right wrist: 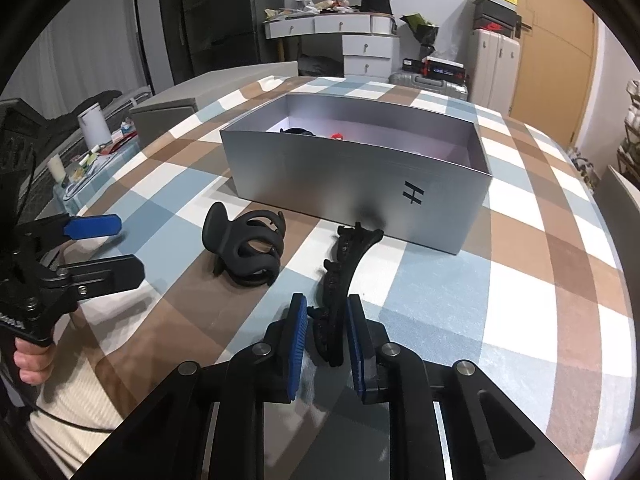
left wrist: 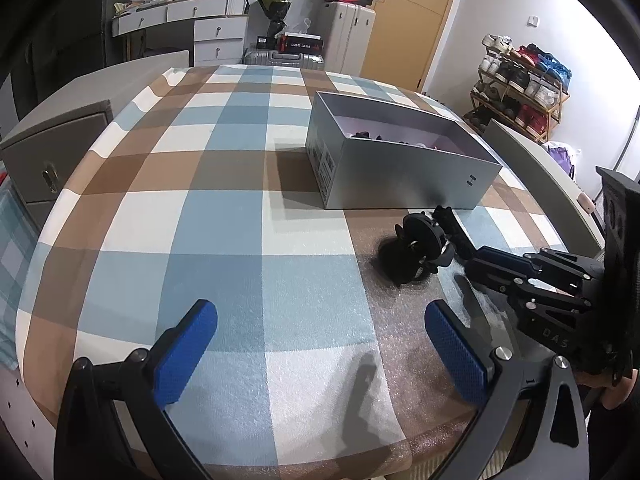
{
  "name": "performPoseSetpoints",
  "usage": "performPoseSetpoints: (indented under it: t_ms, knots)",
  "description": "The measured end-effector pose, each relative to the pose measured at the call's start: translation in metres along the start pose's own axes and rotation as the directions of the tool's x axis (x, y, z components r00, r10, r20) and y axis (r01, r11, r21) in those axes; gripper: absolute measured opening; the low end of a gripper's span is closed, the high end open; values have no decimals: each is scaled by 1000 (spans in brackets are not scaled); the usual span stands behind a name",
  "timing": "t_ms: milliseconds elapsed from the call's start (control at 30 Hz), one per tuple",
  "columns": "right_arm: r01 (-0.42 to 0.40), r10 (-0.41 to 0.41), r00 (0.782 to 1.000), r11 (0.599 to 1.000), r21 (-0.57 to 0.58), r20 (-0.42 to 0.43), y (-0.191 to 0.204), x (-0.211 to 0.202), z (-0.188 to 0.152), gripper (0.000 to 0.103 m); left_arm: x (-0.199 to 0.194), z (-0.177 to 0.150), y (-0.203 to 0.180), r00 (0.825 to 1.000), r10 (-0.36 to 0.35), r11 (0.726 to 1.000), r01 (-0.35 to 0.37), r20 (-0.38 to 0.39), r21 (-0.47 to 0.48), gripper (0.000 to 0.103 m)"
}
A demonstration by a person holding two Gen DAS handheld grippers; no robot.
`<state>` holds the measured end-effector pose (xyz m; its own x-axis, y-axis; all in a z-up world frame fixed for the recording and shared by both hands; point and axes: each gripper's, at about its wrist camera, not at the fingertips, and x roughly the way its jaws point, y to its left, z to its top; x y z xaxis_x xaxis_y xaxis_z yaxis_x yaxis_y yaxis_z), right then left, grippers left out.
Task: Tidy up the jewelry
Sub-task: 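Grasp the black comb clip with the right gripper and lift it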
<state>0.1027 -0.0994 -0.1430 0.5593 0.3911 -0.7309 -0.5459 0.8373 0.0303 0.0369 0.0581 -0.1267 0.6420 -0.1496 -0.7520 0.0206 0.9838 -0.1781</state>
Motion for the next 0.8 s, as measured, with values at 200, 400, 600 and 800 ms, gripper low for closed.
performPoseSetpoints:
  t_ms: [200, 400, 600, 800]
  knots:
    - [-32, 33, 999, 999, 31, -7, -8, -13, -11, 19, 1, 1, -1, 1000, -6, 1000, 6, -3, -4, 101]
    - [-33, 33, 999, 999, 41, -10, -8, -11, -11, 22, 2, 1, -2, 1000, -8, 1000, 8, -13, -1, 101]
    - [-28, 29, 999, 997, 70, -15, -10, 2, 2, 23, 0, 2, -3, 1000, -16, 1000, 16, -11, 6, 101]
    - [1, -6, 999, 997, 83, 54, -14, -9, -3, 16, 1, 8, -6, 999, -39, 999, 39, -13, 3, 101]
